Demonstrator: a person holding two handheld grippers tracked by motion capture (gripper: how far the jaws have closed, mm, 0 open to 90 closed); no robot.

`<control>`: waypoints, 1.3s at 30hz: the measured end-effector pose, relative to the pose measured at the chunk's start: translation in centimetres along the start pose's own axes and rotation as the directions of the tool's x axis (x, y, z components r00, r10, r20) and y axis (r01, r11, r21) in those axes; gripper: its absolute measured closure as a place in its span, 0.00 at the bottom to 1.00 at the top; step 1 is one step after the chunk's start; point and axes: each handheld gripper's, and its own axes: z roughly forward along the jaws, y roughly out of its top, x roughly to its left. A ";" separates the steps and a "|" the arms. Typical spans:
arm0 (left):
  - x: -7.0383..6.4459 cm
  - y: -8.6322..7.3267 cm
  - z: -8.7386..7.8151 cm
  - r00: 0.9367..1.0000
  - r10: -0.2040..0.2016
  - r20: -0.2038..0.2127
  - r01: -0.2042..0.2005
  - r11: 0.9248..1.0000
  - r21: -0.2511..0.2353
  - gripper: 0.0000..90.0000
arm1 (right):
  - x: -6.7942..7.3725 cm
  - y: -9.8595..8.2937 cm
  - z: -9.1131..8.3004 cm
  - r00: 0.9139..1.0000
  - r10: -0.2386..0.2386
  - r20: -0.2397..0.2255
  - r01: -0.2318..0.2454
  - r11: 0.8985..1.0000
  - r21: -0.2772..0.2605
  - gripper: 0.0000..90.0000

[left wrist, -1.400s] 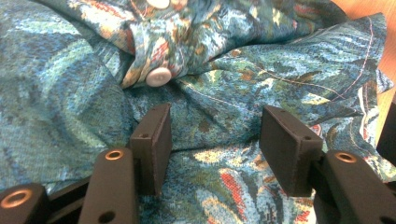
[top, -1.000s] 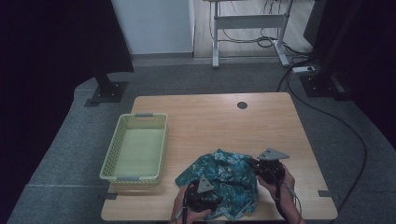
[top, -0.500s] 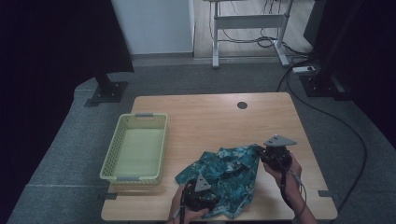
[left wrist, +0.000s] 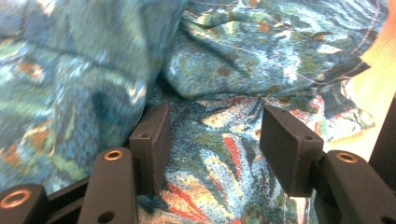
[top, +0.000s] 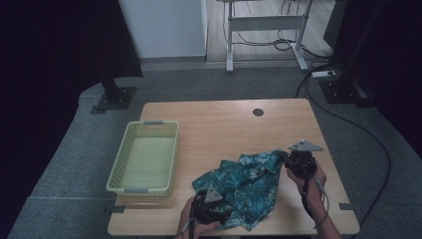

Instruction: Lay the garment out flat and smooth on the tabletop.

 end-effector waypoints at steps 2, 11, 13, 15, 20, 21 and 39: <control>0.0 0.0 0.0 1.000 -0.002 0.002 0.002 1.000 -0.002 0.48 | -0.4 -0.3 0.5 1.000 0.018 0.002 -0.018 1.000 0.013 0.94; 0.2 -0.2 -0.1 1.000 -0.009 0.008 0.009 1.000 -0.011 0.49 | -2.4 -1.5 2.5 0.997 0.057 0.054 -0.060 0.996 0.070 0.94; 0.3 -0.2 -0.1 1.000 -0.015 0.011 0.015 1.000 -0.018 0.49 | -3.0 -1.2 2.5 0.996 0.066 0.061 -0.071 0.995 0.075 0.94; 0.3 -0.3 -0.1 1.000 -0.019 0.013 0.019 1.000 -0.021 0.49 | -3.4 -1.2 2.5 0.995 0.075 0.066 -0.080 0.994 0.080 0.94; 0.2 -0.3 -0.1 1.000 -0.014 0.005 0.014 1.000 -0.020 0.49 | -3.6 -2.3 3.2 0.994 0.081 0.072 -0.089 0.989 0.117 0.94; 0.2 -0.3 -0.1 1.000 -0.015 0.004 0.015 1.000 -0.021 0.49 | -3.5 -2.6 3.4 0.994 0.082 0.065 -0.090 0.988 0.127 0.93; 0.0 -0.3 0.0 1.000 -0.019 -0.006 0.019 1.000 -0.023 0.48 | 3.6 -3.1 0.0 0.991 -0.029 -0.133 0.027 1.000 -0.014 0.56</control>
